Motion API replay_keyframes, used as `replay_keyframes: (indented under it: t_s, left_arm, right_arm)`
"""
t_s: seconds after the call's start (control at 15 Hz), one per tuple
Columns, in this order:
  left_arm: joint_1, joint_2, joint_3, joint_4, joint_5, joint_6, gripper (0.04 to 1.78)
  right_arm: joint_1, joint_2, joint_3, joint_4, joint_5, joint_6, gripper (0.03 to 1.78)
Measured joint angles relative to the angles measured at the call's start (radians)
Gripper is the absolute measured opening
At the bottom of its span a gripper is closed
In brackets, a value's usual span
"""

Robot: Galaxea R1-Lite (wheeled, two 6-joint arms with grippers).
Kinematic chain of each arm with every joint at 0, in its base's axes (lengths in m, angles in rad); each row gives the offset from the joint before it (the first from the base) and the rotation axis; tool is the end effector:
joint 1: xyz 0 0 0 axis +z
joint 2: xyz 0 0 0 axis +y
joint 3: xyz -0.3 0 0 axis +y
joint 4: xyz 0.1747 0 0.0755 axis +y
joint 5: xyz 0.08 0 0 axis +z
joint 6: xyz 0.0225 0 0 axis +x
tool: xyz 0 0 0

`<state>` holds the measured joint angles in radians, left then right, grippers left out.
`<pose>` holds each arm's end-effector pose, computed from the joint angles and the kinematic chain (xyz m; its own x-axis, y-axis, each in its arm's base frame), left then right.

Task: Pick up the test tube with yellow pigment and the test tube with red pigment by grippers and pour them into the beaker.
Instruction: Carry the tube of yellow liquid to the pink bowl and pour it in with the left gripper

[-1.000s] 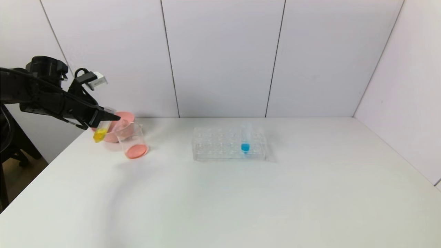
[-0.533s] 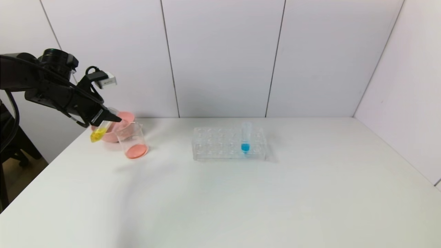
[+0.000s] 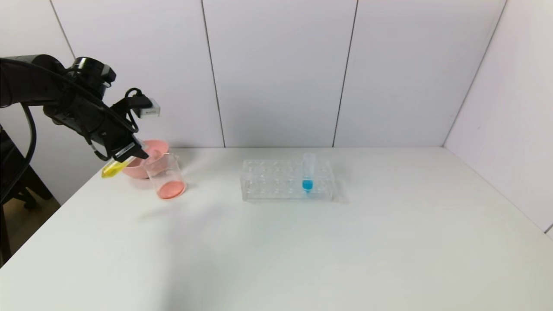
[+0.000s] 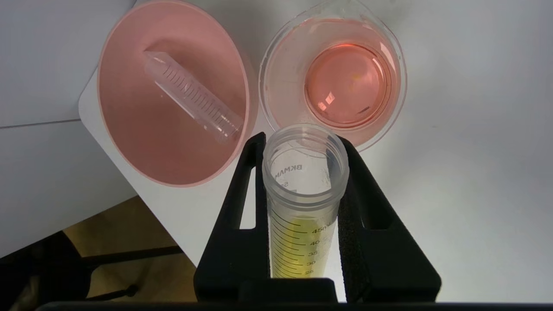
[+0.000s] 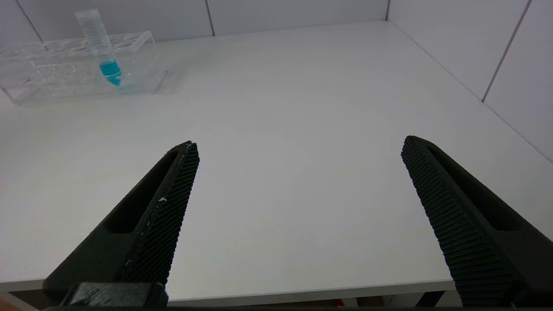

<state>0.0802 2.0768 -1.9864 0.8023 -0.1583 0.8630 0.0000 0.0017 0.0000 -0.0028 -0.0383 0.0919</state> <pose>0.3894 0.0277 0.2422 0.6301 -0.1075 -0.7690 0.6025 0.6925 0.3968 -0.0227 -0.0009 0.0758 0.9993 -0.0383 0.0011 0.0380 0.9950 0.0918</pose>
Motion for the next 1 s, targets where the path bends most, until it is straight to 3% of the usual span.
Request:
replay_keyframes:
  t_s: [0.4,0.73,1.0]
  left_arm:
    - [-0.056,0.02,-0.003,0.008,0.151,0.044,0.46]
    - [-0.074,0.02,-0.006,0.026,0.187,0.081,0.46]
    - [-0.094,0.02,-0.008,0.027,0.273,0.105,0.46]
  right_arm:
    - [0.0,0.0,0.0,0.0,0.0,-0.001,1.71]
    - [0.0,0.0,0.0,0.0,0.0,-0.001,1.71]
    - [0.0,0.0,0.0,0.0,0.0,0.0,1.71]
